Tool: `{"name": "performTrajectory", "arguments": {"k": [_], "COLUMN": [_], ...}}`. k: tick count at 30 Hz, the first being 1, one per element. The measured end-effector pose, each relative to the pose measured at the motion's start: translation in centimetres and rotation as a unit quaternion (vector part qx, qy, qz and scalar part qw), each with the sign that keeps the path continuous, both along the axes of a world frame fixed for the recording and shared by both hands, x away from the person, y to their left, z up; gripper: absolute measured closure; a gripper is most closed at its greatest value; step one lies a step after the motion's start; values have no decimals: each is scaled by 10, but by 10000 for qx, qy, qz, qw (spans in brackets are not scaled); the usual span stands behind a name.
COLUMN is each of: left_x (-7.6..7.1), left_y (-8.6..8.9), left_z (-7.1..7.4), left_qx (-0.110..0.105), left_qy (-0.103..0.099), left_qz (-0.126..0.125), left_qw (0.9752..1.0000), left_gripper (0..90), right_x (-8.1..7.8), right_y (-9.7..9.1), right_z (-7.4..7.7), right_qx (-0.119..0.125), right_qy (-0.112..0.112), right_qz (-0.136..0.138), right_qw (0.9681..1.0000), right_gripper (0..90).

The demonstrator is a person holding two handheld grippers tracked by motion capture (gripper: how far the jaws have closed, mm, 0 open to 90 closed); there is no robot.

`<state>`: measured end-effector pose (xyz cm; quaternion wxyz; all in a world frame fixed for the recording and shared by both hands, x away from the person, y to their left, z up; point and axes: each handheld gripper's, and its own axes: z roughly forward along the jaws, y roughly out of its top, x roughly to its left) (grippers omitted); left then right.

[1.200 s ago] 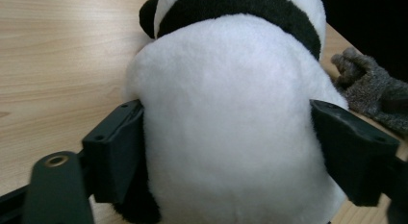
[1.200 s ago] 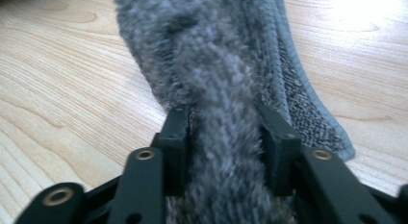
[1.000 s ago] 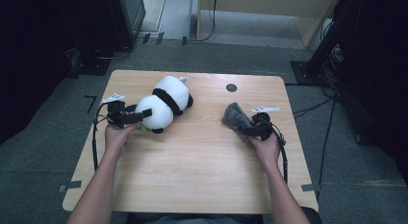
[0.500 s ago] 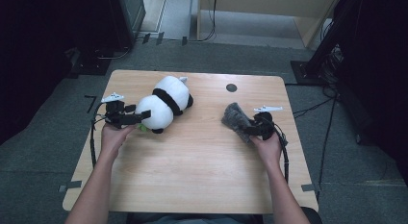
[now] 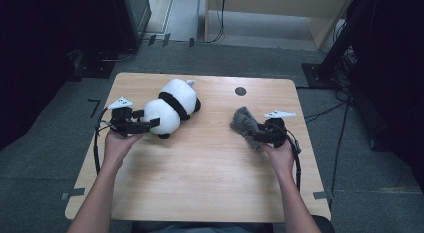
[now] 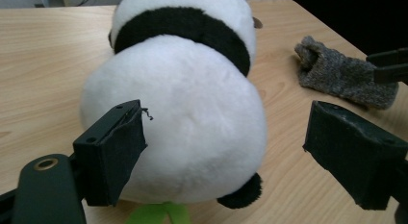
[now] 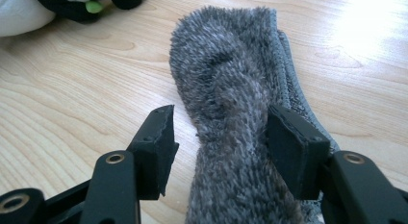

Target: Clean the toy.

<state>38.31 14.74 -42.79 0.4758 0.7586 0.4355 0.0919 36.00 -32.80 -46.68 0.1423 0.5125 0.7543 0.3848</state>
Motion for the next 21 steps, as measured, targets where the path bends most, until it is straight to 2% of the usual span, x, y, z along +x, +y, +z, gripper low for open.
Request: {"name": "performTrajectory", "arguments": {"k": [5,11,14,21], "left_x": [-5,-12,-16,-24], "left_y": [-10,-21,-30,-44], "left_z": [0,1,0,-2], "left_qx": [27,-7,71,73], "left_qy": [11,39,13,83], "left_qz": [-126,-265,-389,-598], "left_qw": [9999,9996,9992,9981], "left_gripper": [137,142,141,141], "right_x": [-8,-18,-23,-35], "right_y": [1,-2,-2,6], "right_z": [7,14,15,21], "right_qx": [-94,-53,-31,-45], "right_qy": [-106,-200,-187,-283], "right_qz": [12,8,34,167], "right_qw": [9999,9998,9998,9994], "right_gripper": [435,435,435,434]}}
